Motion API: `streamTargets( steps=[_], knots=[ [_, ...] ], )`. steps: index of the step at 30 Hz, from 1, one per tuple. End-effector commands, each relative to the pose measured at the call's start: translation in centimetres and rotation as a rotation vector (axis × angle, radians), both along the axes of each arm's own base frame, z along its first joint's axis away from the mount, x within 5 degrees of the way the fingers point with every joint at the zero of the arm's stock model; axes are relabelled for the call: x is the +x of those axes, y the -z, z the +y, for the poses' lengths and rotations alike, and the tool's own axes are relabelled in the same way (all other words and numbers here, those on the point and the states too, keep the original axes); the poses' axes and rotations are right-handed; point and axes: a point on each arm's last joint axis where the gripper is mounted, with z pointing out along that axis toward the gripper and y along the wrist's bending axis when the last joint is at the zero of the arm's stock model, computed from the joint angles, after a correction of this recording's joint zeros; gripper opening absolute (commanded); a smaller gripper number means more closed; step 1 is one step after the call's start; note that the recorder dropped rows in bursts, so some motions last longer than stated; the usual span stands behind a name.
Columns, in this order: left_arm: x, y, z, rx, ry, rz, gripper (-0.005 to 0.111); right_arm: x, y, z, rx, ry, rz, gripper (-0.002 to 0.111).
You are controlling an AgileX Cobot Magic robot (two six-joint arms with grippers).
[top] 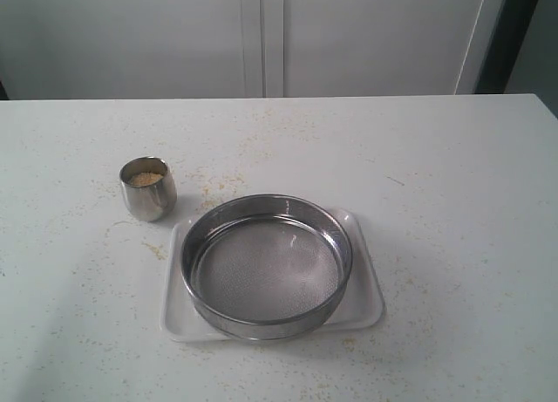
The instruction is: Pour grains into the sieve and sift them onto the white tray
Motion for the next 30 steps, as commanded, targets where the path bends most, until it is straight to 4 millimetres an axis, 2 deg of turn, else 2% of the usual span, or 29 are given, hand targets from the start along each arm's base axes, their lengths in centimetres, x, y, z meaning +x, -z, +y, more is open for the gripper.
streamTargets(
  steps=[1,6,16,19,24,27,30],
  knots=[
    [0.7,0.5,-0.3,0.02,0.04,0.016,0.0,0.0,0.0,0.0,-0.003,0.003,-0.013,0.0],
    [1.6,1.0,-0.5,-0.022,0.059,0.028,0.0,0.0,0.0,0.0,-0.003,0.003,-0.013,0.0],
    [3.6,2.8,-1.5,0.014,0.176,0.106,0.0,0.0,0.0,0.0,-0.003,0.003,-0.013,0.0],
    [5.2,3.4,-2.4,0.061,0.302,0.146,0.0,0.0,0.0,0.0,-0.003,0.003,-0.013,0.0],
    [7.5,4.6,-2.6,0.034,0.329,0.181,0.0,0.0,0.0,0.0,-0.003,0.003,-0.013,0.0],
    [8.9,6.3,-3.0,0.039,0.383,0.258,0.0,0.0,0.0,0.0,-0.003,0.003,-0.013,0.0],
    [10.3,7.1,-3.2,0.04,0.416,0.283,0.0,0.0,0.0,0.0,-0.003,0.003,-0.013,0.0]
  ],
)
